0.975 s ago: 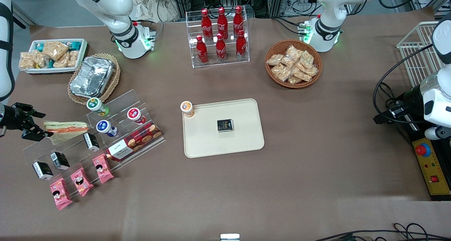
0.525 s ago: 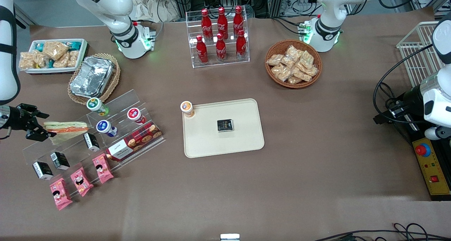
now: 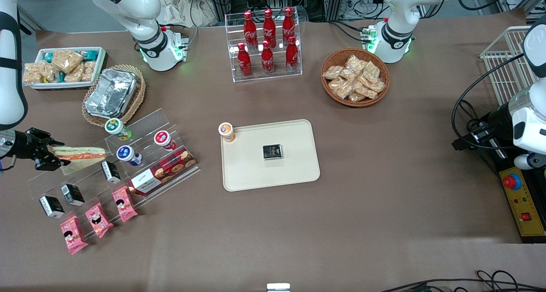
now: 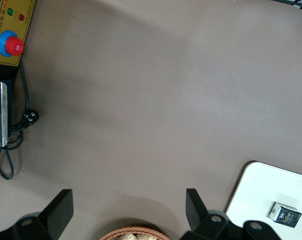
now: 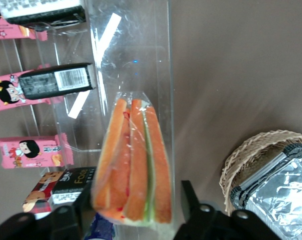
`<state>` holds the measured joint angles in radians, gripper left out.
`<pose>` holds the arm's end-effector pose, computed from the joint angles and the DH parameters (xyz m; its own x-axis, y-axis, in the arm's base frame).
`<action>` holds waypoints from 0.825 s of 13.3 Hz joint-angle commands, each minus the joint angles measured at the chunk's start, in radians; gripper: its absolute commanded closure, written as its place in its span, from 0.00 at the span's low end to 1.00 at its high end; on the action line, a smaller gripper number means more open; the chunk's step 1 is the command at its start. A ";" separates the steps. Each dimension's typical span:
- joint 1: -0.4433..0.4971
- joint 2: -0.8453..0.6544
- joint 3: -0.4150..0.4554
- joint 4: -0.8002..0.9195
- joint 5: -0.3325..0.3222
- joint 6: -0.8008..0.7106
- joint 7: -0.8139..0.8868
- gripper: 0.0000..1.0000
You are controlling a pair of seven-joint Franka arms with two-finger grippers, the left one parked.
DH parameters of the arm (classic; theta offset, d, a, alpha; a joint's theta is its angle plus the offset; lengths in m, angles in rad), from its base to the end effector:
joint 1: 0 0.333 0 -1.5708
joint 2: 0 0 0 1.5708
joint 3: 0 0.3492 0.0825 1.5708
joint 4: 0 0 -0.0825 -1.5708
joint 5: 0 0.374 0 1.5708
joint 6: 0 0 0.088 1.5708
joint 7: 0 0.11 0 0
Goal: Place sandwich on tray
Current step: 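Close the right gripper on the bagged triangular sandwich, then lift the sandwich up out of the acrylic rack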
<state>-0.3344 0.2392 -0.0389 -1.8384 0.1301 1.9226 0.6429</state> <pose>0.5628 -0.2087 0.4216 0.4706 -0.8622 -0.1877 -0.8768 -0.4808 0.0102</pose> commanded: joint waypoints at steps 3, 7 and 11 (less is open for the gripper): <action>0.001 -0.023 0.005 -0.004 0.051 0.003 -0.083 0.88; 0.009 -0.047 0.017 0.057 0.040 -0.108 -0.161 0.88; 0.029 -0.044 0.022 0.183 0.036 -0.249 -0.402 0.97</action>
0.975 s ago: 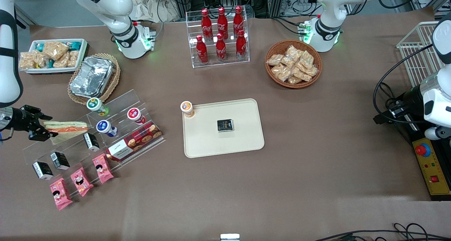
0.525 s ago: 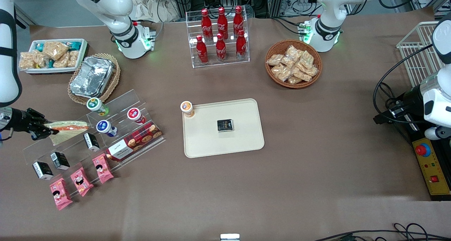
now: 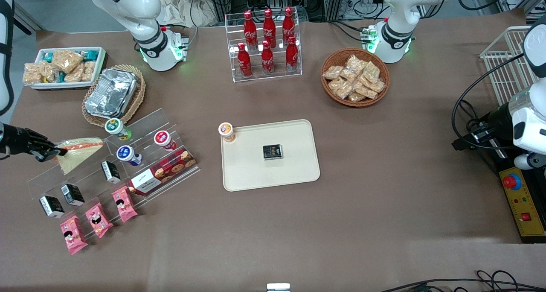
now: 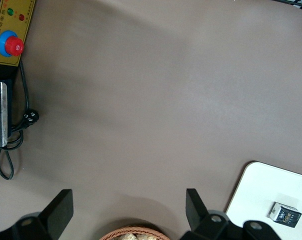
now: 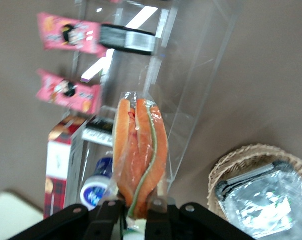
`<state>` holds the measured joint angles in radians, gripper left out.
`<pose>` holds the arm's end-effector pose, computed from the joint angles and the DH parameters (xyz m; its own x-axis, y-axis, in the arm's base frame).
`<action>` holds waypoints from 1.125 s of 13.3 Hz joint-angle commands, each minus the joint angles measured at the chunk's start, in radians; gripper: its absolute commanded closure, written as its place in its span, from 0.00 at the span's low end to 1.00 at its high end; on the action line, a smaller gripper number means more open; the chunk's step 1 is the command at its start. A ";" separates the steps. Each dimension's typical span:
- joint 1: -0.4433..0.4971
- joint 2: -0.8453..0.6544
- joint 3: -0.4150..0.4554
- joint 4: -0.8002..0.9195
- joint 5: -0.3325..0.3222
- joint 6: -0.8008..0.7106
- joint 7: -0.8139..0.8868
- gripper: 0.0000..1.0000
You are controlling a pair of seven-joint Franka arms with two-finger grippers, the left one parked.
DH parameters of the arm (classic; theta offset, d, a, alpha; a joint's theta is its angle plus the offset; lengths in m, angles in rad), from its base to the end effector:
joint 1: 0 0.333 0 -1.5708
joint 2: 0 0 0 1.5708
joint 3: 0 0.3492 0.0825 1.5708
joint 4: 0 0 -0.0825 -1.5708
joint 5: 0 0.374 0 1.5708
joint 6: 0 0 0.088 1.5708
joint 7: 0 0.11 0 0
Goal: Place sandwich on tray
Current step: 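Lift the sandwich up out of the acrylic rack, then carry the held sandwich over the cream tray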
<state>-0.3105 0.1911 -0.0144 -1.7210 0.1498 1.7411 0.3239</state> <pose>0.5692 -0.1764 0.4903 0.7615 -0.6142 -0.2068 -0.6384 -0.7659 -0.0761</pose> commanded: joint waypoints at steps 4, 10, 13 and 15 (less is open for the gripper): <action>0.065 -0.016 -0.001 0.142 -0.025 -0.176 -0.092 0.98; 0.287 -0.024 0.005 0.224 -0.024 -0.200 -0.169 0.98; 0.401 -0.022 0.011 0.225 -0.016 -0.186 -0.343 0.97; 0.489 -0.016 0.010 0.225 -0.022 -0.134 -0.425 0.97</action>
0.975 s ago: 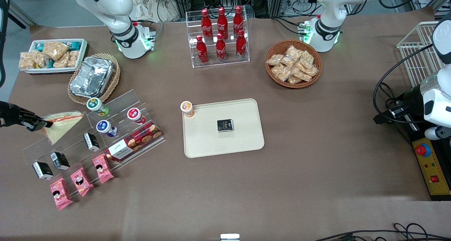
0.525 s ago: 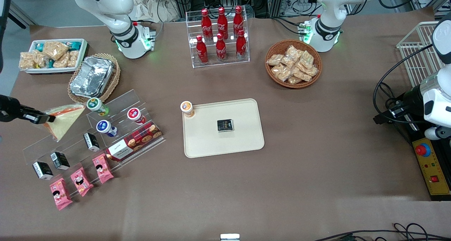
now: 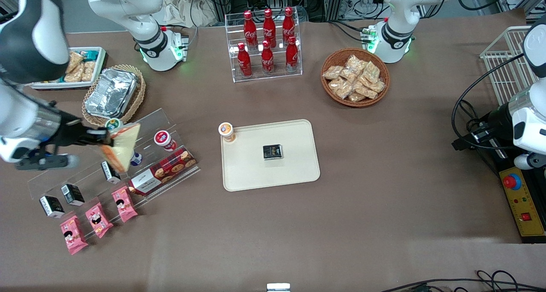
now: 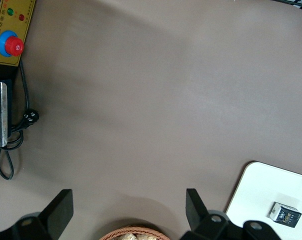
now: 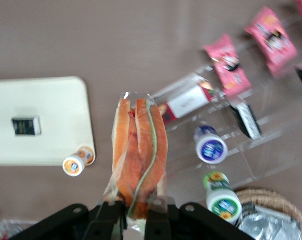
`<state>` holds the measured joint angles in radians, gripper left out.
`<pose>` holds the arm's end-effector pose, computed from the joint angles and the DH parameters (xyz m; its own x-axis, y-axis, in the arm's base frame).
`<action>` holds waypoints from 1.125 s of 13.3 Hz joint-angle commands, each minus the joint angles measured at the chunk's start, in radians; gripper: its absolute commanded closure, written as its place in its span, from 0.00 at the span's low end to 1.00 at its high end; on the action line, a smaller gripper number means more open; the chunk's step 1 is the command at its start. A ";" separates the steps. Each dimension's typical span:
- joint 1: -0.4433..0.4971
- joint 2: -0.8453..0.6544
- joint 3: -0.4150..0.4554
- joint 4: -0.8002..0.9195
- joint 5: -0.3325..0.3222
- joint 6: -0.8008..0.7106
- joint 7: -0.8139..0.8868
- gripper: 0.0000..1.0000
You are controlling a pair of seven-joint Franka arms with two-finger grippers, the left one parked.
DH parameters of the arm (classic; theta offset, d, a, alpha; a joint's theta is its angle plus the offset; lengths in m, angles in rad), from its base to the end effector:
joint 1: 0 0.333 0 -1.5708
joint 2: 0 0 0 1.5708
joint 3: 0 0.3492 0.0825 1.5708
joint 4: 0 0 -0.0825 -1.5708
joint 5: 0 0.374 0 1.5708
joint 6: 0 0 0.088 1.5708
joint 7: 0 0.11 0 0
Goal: Place sandwich on tray
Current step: 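Carry the held sandwich over the cream tray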
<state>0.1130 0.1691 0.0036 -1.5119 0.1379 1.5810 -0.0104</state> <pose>0.5918 0.0842 0.5870 0.9873 0.1246 -0.0985 0.1104 -0.9842 -0.1383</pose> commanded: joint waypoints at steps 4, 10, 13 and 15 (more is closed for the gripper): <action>0.249 0.070 -0.010 0.015 -0.020 0.111 -0.291 0.98; 0.539 0.282 -0.010 0.016 -0.185 0.390 -0.322 0.98; 0.614 0.386 -0.010 0.015 -0.268 0.554 -0.332 0.98; 0.642 0.435 -0.010 0.015 -0.354 0.615 -0.332 0.98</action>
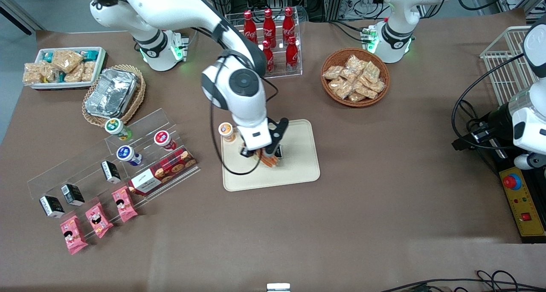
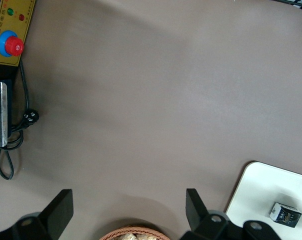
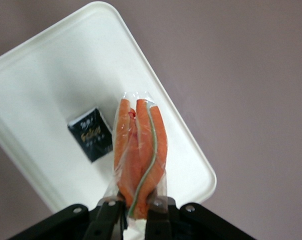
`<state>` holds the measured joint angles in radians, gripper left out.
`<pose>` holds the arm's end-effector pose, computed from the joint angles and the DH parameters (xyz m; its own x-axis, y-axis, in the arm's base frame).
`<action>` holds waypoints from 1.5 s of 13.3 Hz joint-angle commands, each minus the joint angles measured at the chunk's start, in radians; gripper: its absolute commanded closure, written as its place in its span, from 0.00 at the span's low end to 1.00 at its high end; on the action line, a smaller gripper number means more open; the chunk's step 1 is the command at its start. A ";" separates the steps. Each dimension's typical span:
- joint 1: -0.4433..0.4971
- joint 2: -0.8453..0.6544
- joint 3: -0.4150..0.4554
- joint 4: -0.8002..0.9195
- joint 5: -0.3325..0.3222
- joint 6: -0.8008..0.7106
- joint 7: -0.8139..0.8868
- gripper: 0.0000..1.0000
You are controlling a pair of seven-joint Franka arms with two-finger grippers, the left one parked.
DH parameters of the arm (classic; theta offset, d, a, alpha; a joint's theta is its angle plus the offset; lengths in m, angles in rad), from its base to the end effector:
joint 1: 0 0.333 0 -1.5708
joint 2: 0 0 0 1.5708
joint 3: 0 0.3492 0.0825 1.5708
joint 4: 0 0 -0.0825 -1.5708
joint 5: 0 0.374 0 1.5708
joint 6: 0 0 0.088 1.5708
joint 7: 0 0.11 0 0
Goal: Place sandwich on tray
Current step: 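Carry the held sandwich over the cream tray, then lower the sandwich onto the tray beside the black box and open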
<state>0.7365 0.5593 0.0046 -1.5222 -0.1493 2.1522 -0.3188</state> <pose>0.5342 0.4792 0.3713 0.4190 0.9077 0.0223 0.8975 -0.4177 0.1415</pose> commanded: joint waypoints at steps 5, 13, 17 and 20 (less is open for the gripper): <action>0.029 0.120 -0.011 0.022 -0.196 0.168 -0.075 0.98; 0.037 0.149 -0.009 0.016 -0.227 0.224 0.001 0.01; 0.041 0.114 -0.011 0.017 -0.141 0.178 0.003 0.01; 0.017 0.025 -0.012 0.017 -0.070 0.082 0.082 0.01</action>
<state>0.7699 0.6626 -0.0054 -1.4970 -0.2782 2.3137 -0.2848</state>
